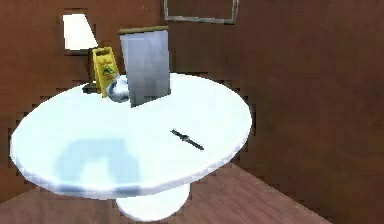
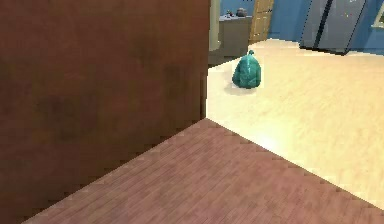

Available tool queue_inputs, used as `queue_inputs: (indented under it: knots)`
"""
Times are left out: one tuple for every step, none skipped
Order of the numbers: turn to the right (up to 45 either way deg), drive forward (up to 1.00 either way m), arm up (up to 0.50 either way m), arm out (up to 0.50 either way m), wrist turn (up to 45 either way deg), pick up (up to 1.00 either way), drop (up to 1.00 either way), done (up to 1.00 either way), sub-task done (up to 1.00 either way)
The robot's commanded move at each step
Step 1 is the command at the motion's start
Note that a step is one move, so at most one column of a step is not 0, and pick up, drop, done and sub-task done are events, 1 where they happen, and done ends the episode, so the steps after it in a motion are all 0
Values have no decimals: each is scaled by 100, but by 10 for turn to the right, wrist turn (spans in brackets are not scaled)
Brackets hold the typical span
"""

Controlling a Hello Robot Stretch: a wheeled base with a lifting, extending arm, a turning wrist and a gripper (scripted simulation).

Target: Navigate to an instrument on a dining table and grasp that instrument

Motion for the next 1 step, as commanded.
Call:
queue_inputs:
  knots:
    - [60,0,0,0,0,0,0,0,0]
